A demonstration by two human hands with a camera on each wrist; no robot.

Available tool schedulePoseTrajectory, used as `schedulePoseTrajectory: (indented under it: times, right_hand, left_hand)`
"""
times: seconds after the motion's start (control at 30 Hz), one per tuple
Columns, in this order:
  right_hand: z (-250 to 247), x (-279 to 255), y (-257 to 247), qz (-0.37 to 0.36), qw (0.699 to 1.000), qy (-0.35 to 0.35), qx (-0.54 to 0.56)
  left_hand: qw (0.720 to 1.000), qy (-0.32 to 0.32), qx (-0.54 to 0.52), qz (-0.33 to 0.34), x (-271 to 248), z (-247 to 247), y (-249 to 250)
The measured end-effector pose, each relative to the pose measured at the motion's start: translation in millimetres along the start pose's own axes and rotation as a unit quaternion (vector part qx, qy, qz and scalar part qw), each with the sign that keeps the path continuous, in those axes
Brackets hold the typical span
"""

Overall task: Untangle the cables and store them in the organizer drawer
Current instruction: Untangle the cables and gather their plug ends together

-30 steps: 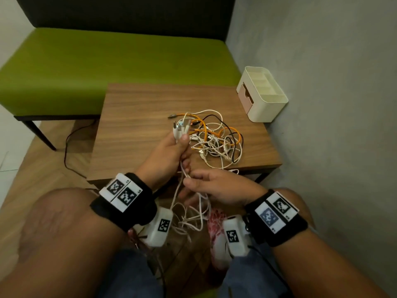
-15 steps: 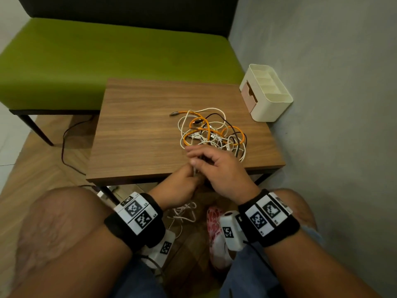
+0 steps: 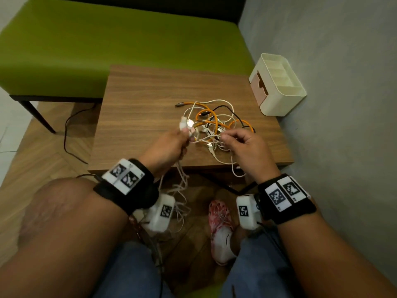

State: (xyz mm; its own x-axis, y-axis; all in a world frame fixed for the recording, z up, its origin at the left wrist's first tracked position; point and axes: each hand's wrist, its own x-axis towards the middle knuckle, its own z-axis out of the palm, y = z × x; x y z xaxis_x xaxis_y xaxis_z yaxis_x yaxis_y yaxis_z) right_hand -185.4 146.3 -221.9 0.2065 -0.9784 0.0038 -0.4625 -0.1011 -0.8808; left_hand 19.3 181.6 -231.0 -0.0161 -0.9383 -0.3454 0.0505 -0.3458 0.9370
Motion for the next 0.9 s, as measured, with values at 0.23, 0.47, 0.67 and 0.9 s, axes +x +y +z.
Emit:
schedulePoseTrajectory:
  times: [0.23,0.47,0.67,0.9]
  right_hand:
    - [16,-1,33,0.067,0.968,-0.078,-0.227]
    - [30,19,42,0.006,0.903,-0.148,-0.404]
    - [28,43,31,0.021,0.873,-0.245,-0.421]
    - [18,76,-11,0.024,0.898,-0.308,-0.313]
  left_hand:
    - [0.999,-0.023,-0.043,-0.007,15,-2,0]
    - [0.996,0.016,0.079,0.049,48,1,6]
    - [0.989,0.08,-0.107,0.066,75,-7,14]
    - [0.974,0.122,-0.146,0.122,93,4,22]
